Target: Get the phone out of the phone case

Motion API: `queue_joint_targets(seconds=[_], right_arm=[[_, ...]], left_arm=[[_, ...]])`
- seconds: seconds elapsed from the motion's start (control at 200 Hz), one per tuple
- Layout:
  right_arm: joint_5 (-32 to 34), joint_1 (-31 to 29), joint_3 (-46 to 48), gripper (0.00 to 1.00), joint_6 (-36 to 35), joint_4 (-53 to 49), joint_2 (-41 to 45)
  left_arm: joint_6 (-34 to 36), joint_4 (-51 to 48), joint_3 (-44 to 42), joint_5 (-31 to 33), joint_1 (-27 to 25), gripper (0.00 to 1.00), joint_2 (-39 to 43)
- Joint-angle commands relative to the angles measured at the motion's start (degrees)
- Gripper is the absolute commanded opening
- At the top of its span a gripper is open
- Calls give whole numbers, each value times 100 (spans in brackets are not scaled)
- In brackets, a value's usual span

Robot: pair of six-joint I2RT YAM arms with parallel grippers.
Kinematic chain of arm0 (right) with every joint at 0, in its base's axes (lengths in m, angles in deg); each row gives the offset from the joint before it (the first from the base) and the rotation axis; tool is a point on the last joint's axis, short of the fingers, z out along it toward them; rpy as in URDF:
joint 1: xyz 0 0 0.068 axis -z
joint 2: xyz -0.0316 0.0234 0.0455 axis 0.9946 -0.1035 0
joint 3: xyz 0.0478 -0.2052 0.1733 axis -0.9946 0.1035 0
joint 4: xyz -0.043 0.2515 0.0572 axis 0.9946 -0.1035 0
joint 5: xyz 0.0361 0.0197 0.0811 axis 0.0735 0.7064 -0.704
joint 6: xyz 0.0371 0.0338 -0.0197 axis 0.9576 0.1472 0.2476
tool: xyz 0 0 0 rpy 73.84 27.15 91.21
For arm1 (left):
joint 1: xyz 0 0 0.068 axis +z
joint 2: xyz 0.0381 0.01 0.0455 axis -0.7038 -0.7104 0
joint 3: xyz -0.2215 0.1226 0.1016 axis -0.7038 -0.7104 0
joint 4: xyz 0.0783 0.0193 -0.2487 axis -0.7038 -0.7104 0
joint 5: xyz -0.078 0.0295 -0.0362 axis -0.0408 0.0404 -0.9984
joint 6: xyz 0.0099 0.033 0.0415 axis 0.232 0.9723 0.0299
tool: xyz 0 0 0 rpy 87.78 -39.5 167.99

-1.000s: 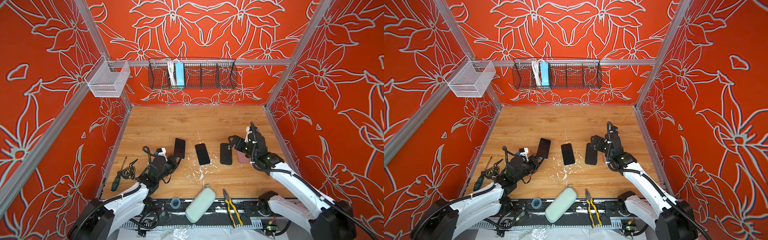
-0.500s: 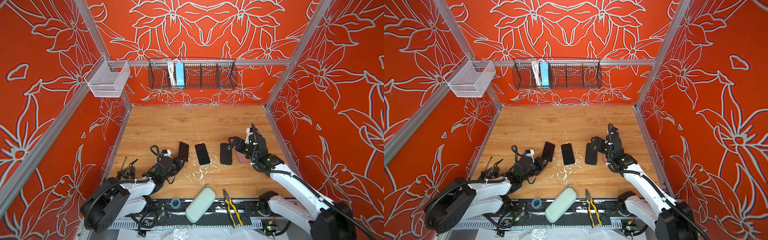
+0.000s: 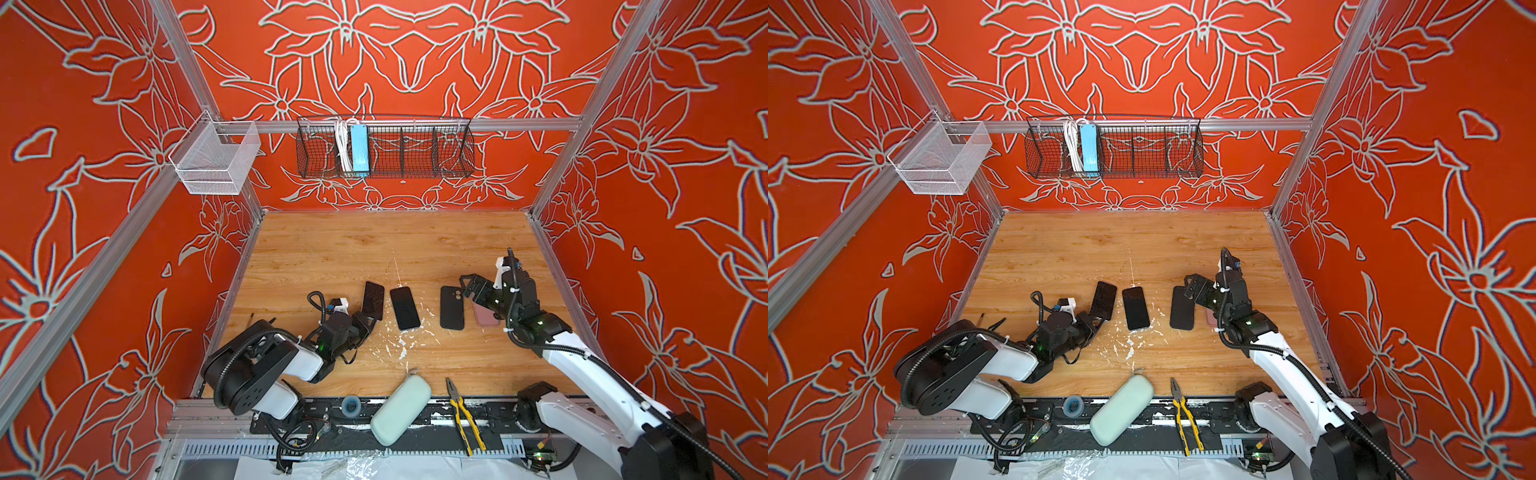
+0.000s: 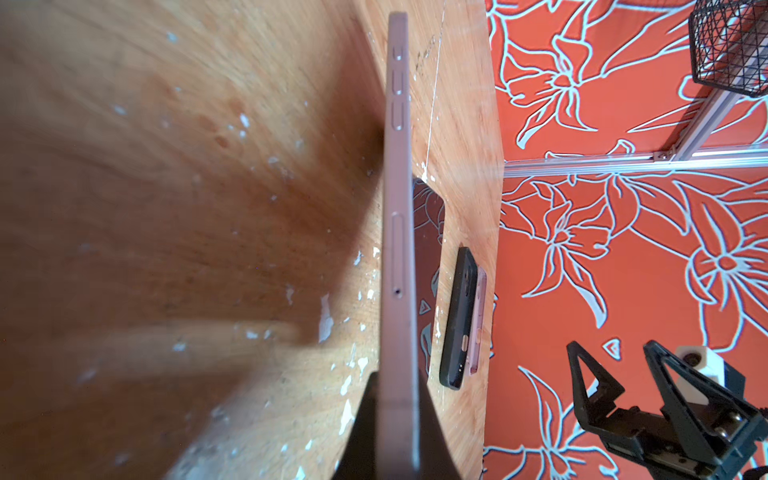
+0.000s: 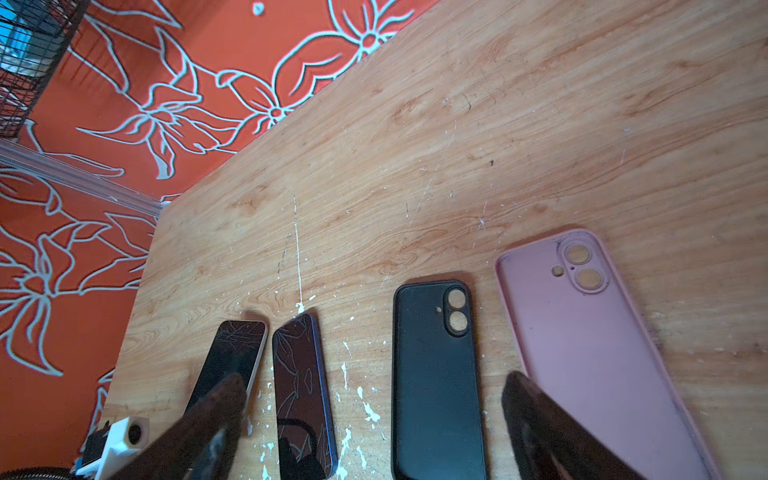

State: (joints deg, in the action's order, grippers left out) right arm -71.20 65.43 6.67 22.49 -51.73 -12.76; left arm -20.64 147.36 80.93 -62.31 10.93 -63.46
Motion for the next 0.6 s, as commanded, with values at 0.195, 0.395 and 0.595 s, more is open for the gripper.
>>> queue_joint_targets(seconds=[0.195,0.395,0.595], right_arm=[[-85,89,185,98,84,-25,115],[-125,116,207,98,82,-4,135],[-127,132,334,98,109,26,278]], left_arm=[[-192,504,9,181,-135,23,-248],[-270,616,-2,217,-219,26,-508],[-354,784,-87,361,-302,28,-721]])
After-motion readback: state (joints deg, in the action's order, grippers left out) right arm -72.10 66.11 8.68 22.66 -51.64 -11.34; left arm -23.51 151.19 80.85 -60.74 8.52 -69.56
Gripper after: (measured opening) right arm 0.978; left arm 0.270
